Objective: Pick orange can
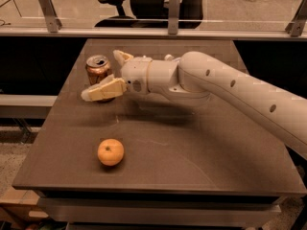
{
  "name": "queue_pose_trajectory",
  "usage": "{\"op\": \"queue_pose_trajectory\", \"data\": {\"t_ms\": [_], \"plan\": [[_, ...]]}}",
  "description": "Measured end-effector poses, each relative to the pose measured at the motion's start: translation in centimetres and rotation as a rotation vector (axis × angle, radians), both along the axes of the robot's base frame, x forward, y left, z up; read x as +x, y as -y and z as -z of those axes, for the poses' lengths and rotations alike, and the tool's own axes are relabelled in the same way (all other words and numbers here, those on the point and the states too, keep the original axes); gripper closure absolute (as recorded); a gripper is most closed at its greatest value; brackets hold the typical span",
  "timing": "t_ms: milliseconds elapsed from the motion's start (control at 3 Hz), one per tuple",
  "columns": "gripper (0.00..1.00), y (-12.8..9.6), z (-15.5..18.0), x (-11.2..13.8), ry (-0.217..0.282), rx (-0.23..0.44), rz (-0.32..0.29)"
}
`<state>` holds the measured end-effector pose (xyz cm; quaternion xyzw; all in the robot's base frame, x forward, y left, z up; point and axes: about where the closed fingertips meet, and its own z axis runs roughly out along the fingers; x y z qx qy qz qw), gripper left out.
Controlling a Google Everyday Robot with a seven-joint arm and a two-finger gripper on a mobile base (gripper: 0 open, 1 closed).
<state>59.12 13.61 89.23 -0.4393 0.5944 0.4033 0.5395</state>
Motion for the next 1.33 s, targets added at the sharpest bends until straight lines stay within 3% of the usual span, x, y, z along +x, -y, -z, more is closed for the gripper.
{"op": "queue_pose_trajectory", "data": {"t_ms": [333, 667, 1333], "plan": [[0.0, -0.76, 0.37, 0.07, -0.006, 0.01, -0.025], [0.16, -1.1, 0.38, 0.0, -0.006, 0.003, -0.046], [0.62, -0.96, 0.02, -0.05, -0.005, -0.019, -0.066]]}}
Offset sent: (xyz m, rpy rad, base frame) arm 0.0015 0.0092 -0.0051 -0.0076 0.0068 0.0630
